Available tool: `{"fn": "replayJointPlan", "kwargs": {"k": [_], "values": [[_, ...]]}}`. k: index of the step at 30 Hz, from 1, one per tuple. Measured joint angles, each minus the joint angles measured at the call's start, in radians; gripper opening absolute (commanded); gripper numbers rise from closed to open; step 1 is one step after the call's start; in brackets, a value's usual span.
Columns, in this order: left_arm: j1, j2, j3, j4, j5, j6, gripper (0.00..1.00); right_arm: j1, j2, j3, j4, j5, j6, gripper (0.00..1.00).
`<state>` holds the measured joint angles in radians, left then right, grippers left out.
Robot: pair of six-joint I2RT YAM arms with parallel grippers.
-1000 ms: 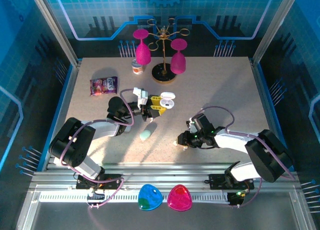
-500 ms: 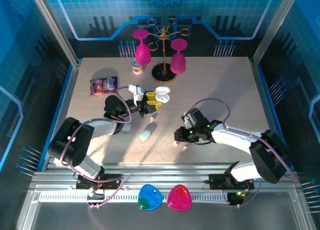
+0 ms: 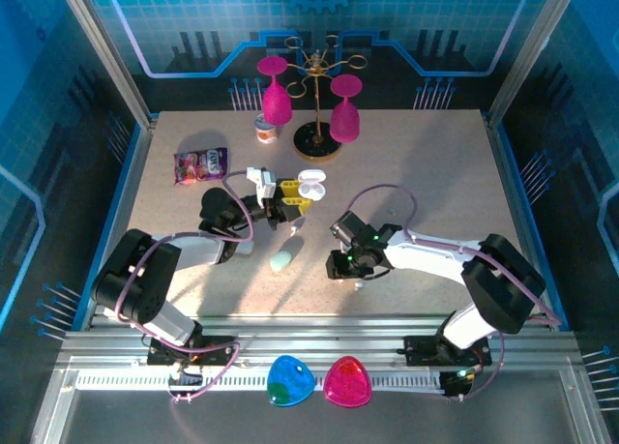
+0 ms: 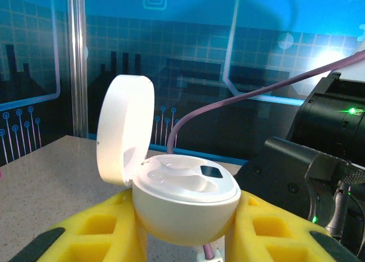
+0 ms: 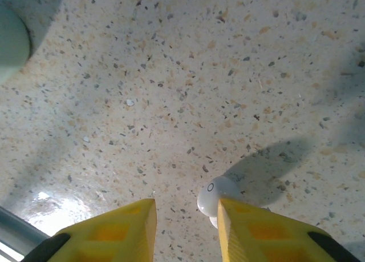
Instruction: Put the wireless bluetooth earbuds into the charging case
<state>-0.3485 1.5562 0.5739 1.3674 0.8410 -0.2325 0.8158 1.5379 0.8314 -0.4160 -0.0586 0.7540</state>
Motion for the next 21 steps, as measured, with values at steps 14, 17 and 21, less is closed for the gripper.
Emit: {"fn": "replayJointPlan", "kwargs": {"k": [14, 17, 21], "values": [[0.003, -0.009, -0.007, 0.0, -0.007, 0.004, 0.23, 0.015, 0.062, 0.063, -0.037, 0.034, -0.023, 0.34], [0.005, -0.01, -0.007, 0.0, -0.007, 0.004, 0.23, 0.016, 0.072, 0.077, -0.049, 0.044, -0.029, 0.35], [0.006, -0.012, -0.007, 0.0, -0.007, 0.004, 0.23, 0.03, 0.079, 0.102, -0.09, 0.087, -0.037, 0.34]]}}
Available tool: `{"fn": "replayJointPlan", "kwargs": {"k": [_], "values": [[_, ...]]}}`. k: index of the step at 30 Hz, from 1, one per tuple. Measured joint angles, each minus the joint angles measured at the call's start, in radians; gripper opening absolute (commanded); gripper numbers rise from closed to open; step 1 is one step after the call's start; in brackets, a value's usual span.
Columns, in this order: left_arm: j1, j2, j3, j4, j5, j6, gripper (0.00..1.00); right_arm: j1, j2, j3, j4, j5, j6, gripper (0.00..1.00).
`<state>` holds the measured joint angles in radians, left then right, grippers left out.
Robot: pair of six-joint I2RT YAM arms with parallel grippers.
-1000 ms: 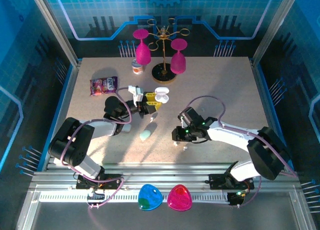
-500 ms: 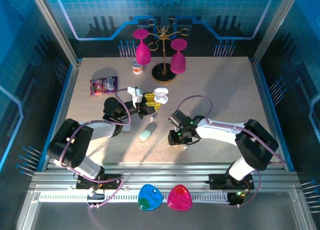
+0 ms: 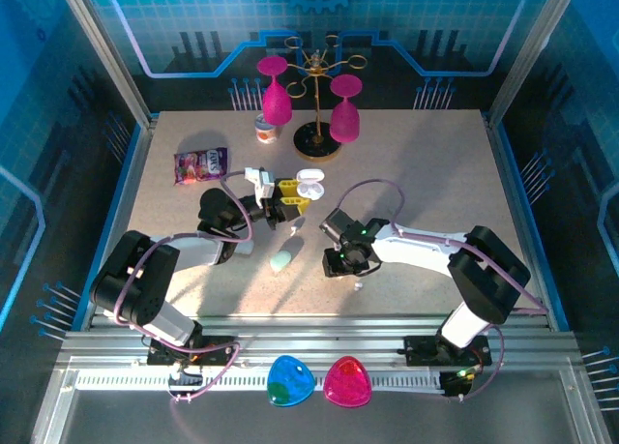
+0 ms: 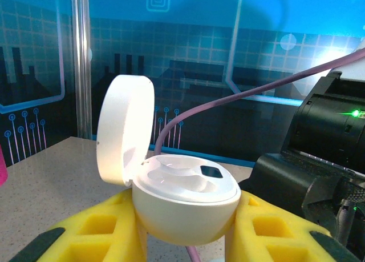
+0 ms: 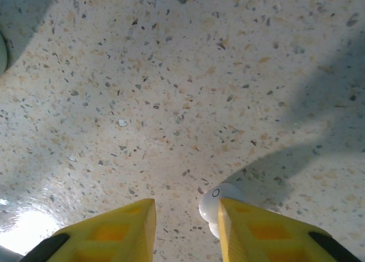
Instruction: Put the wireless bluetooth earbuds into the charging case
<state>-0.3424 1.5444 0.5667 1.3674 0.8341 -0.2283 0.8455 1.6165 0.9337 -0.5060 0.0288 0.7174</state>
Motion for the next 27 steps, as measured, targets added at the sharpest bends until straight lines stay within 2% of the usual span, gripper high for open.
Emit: {"fn": "replayJointPlan", "kwargs": {"k": [6, 11, 27], "values": [[0.0, -0.001, 0.0, 0.0, 0.0, 0.0, 0.23, 0.056, 0.0, 0.04, -0.077, 0.114, 0.0, 0.34], [0.004, -0.001, 0.0, 0.0, -0.012, 0.003, 0.23, 0.063, 0.006, 0.055, -0.13, 0.175, 0.015, 0.34], [0.046, -0.001, -0.009, 0.0, -0.079, 0.003, 0.23, 0.119, 0.122, 0.177, -0.229, 0.277, 0.031, 0.34]]}}
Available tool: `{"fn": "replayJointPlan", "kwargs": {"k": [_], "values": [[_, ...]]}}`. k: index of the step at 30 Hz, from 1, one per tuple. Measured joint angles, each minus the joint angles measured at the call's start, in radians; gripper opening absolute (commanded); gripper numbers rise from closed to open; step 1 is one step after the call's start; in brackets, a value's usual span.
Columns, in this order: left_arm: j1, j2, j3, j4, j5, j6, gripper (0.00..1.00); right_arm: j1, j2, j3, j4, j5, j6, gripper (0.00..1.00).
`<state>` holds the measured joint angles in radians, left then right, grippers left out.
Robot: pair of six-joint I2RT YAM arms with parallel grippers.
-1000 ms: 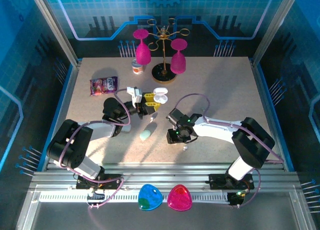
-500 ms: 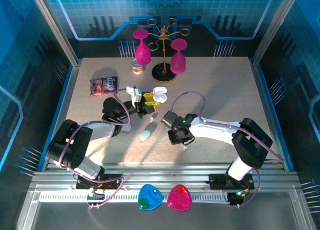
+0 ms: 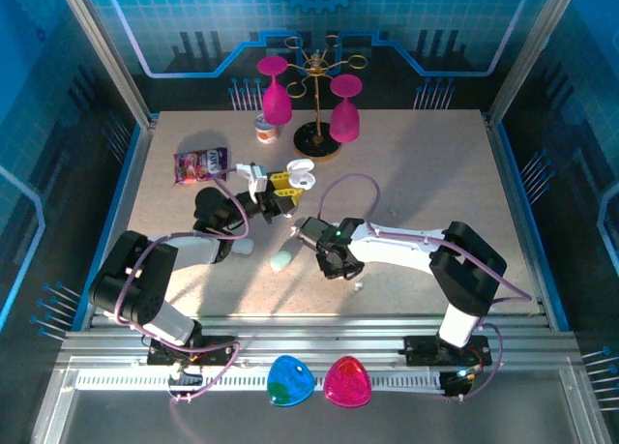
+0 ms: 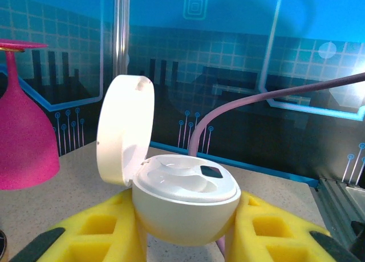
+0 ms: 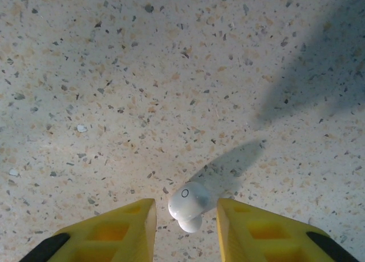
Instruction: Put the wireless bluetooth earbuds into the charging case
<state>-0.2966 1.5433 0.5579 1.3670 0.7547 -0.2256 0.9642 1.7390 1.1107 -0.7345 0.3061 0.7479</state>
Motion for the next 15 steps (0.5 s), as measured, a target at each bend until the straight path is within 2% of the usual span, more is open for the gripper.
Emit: {"fn": "replayJointPlan", "kwargs": {"k": [15], "values": [[0.007, -0.019, -0.005, -0.001, -0.003, 0.001, 0.23, 0.005, 0.061, 0.018, -0.021, 0.001, -0.008, 0.32]]}}
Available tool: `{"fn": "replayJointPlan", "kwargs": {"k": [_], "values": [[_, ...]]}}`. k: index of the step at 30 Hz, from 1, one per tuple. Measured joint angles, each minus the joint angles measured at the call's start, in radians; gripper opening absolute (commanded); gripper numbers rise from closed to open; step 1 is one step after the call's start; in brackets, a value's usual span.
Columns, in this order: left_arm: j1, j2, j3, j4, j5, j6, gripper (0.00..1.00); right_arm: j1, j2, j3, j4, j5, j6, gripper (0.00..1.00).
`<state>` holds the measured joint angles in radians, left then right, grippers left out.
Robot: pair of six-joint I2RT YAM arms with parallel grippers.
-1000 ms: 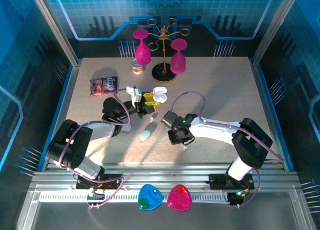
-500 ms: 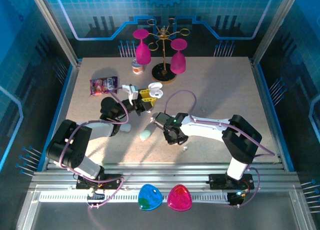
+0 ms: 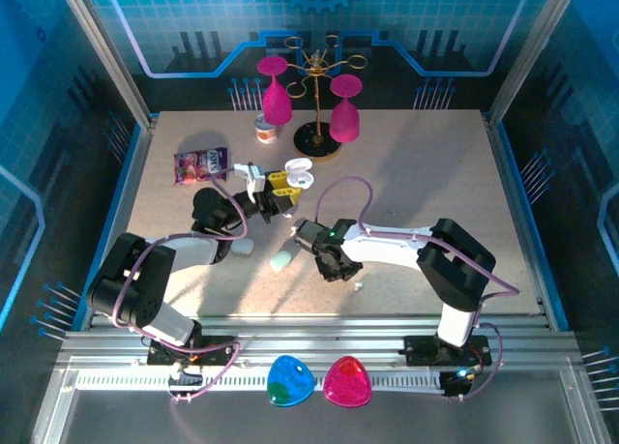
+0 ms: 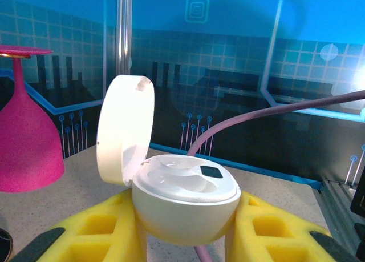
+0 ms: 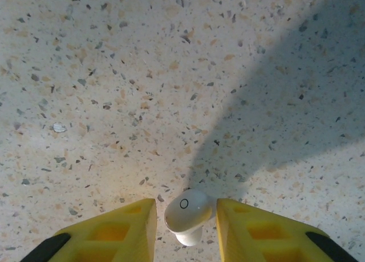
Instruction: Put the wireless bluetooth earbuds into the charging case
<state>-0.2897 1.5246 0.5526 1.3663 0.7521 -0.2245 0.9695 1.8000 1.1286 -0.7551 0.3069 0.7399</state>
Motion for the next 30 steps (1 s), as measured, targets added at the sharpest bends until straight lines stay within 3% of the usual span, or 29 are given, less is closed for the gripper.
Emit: {"fn": "replayJointPlan", "kwargs": {"k": [16, 26, 30], "values": [[0.0, -0.002, 0.0, -0.011, 0.0, 0.018, 0.23, -0.011, -0.002, -0.011, 0.048, -0.053, -0.14, 0.28], [0.0, -0.013, 0.0, -0.029, 0.0, 0.021, 0.23, -0.165, -0.203, -0.199, 0.258, -0.252, -0.195, 0.29], [0.0, -0.019, 0.0, -0.041, 0.0, 0.025, 0.23, -0.221, -0.223, -0.252, 0.29, -0.278, -0.211, 0.3]]}}
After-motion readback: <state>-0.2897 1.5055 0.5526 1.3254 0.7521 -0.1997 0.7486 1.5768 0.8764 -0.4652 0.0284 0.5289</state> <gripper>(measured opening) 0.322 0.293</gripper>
